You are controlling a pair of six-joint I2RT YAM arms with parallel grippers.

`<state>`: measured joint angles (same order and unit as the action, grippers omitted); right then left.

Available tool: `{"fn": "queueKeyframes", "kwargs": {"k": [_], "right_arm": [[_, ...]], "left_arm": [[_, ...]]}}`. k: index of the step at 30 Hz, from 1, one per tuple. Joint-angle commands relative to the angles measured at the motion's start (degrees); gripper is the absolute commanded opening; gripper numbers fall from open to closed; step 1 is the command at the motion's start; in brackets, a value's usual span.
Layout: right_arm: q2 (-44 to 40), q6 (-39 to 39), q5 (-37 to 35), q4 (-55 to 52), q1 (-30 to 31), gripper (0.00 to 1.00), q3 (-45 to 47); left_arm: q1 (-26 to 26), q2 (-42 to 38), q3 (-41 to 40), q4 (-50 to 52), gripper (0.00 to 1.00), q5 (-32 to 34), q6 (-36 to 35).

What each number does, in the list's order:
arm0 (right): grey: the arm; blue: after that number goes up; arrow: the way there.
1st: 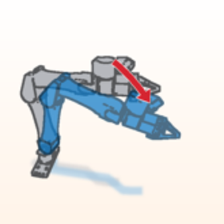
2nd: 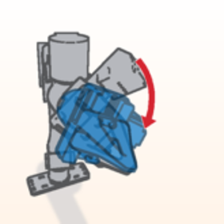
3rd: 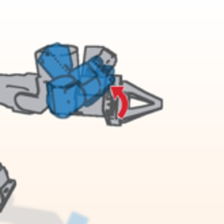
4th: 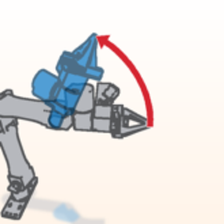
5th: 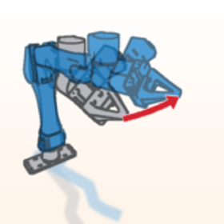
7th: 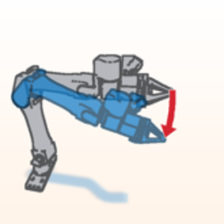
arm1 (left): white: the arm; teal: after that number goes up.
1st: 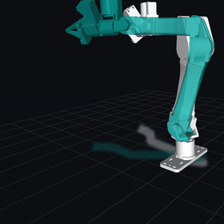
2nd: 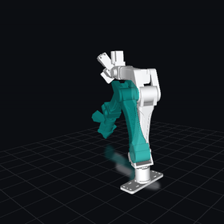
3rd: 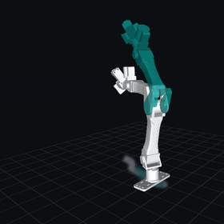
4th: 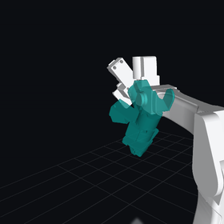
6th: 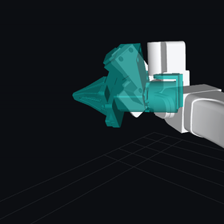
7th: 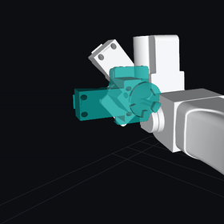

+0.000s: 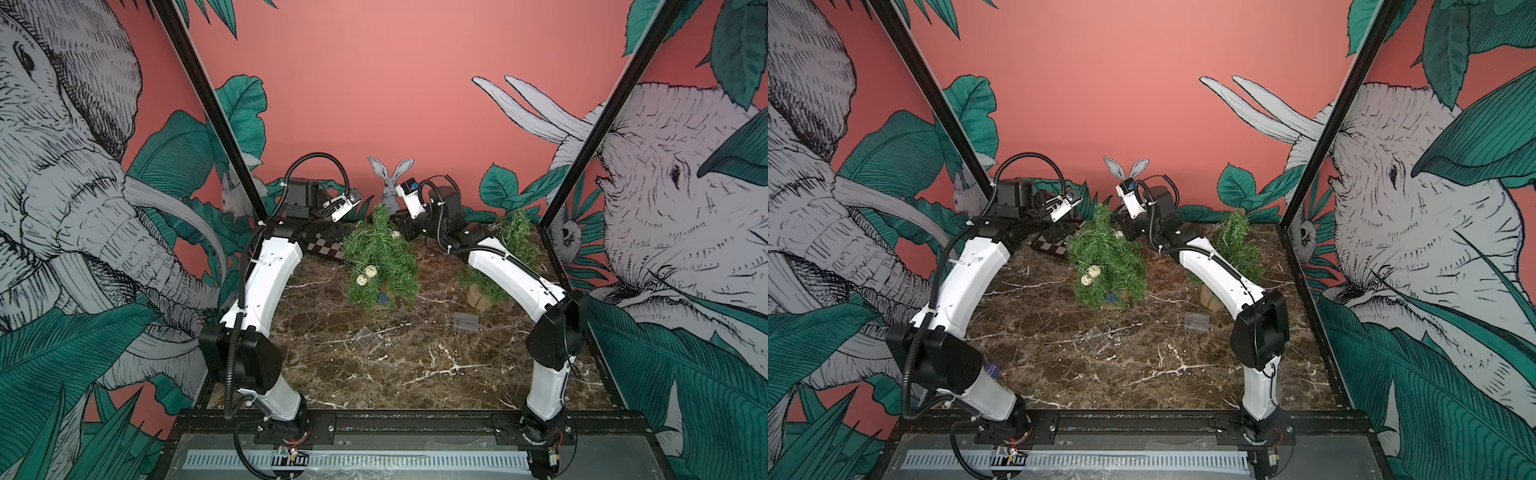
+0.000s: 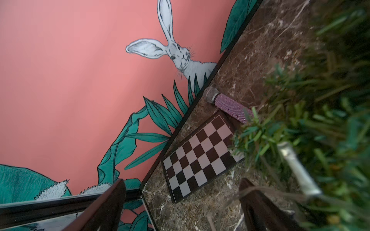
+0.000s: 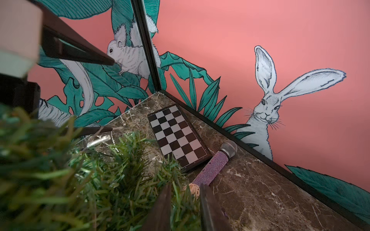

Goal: Wrap string light around the christmas tree
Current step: Wrap the light string around the Christmas tree.

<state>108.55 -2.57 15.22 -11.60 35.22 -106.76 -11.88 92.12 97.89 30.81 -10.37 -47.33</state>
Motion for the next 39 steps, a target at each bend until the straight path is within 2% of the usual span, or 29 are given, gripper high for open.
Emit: {"fn": "queueKeyframes", "kwargs": {"k": [1, 6, 11, 14, 18, 21, 26, 31, 36, 39], "right_arm": [[-4.3, -0.5, 1.0, 1.0, 0.1, 0.28, 0.3], [-7.3, -0.8, 0.4, 1.7, 0.1, 0.28, 3.6], [-8.2, -2.4, 1.2, 2.7, 0.3, 0.28, 4.8], [-8.4, -2.8, 1.2, 2.7, 0.7, 0.28, 5.5], [-9.6, -4.3, -0.3, 2.8, 1.1, 0.28, 8.2], [-11.6, -5.8, -3.3, 1.0, 1.1, 0.3, 10.4], [-15.8, -7.5, -8.5, -5.3, 1.1, 0.32, 13.6], [-20.5, -13.6, -11.9, -10.1, 1.1, 0.34, 21.0], [-23.6, -17.1, -14.0, -14.4, 2.8, 0.35, 27.3], [-25.5, -16.8, -16.3, -15.7, 4.3, 0.36, 30.3]], "left_arm": [[1.7, -1.7, 3.4, 3.6, 0.89, -8.6, 6.2], [6.6, -1.4, 4.1, 3.7, 0.88, -20.6, 15.5], [9.5, -0.4, 4.1, 5.3, 0.87, -26.7, 22.8], [10.7, -1.4, 2.4, 2.5, 0.84, -28.2, 31.9], [10.8, -5.8, -4.4, -3.3, 0.8, -23.5, 44.9], [10.8, -9.8, -10.3, -3.8, 0.78, -16.3, 49.8], [10.8, -15.4, -16.1, 1.0, 0.77, -5.2, 52.7], [10.2, -20.6, -24.1, 2.5, 0.74, 0.1, 55.5], [5.8, -25.4, -32.4, 1.3, 0.75, 7.9, 57.4], [2.9, -27.6, -36.8, 0.9, 0.75, 8.5, 58.6]]}}
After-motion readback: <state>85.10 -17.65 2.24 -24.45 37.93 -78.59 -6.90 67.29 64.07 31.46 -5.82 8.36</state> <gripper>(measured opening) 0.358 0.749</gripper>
